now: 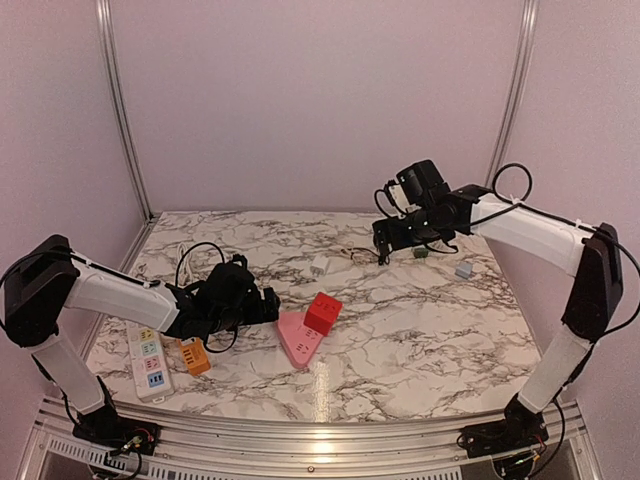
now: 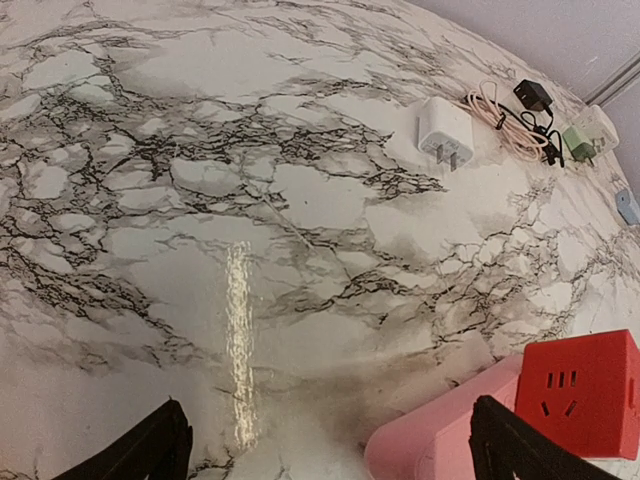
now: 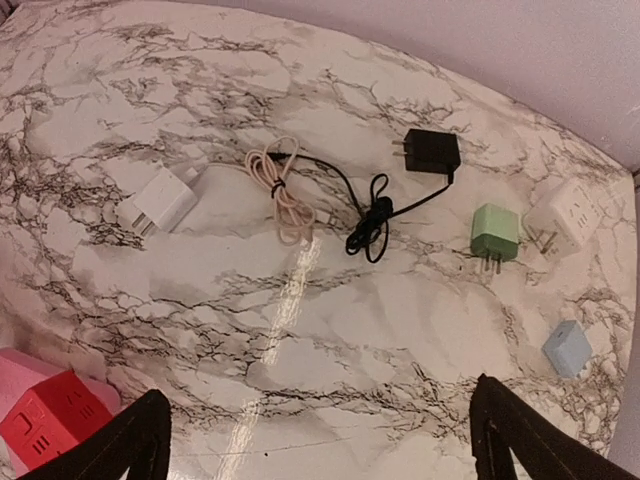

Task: Insert the plug
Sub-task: Press the plug into the socket slot, then pick up the plug from the corner of the board.

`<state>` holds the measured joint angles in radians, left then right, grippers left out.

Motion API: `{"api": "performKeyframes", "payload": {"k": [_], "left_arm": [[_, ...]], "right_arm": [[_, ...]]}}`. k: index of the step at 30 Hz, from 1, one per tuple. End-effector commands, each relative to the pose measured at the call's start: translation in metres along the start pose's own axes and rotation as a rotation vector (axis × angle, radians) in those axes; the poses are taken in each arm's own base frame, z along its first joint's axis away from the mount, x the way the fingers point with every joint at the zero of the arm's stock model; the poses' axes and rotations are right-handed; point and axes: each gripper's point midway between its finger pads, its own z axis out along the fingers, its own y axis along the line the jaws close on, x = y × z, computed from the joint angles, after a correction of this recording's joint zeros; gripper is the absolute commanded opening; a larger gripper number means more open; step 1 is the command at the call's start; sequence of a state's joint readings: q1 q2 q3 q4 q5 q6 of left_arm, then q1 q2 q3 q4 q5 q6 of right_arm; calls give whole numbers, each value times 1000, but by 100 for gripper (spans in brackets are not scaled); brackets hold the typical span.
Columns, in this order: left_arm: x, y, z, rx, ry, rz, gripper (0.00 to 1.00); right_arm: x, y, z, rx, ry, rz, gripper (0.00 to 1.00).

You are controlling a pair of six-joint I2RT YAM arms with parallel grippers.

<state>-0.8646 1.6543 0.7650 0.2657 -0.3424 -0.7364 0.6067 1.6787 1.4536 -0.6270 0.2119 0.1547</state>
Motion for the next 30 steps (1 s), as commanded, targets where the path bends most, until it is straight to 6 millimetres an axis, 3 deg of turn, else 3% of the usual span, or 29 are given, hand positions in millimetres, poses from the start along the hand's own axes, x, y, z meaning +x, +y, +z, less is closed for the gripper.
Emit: {"api": "performKeyframes", "payload": {"k": [1,7,15,23,30], "left_arm": [[-10,-2,-5,14,-34,-7,99],[-13,-4,-8,23,-40,-7,99],[-14,-3,-11,26,-47,-3,99],[-19,-5,-15,33,-60,-3,99],[-20,-2,-20,27,-70,-2,99]], "right_arm": [[-9,-50,6,61,-49,180,99],[-13,-128,14,195,-98,389,98],[-1,-205,46,323,-87,574,98],[-7,-245,84,413,-75,669,98],[-13,-257,128,443,-45,702,99]]}}
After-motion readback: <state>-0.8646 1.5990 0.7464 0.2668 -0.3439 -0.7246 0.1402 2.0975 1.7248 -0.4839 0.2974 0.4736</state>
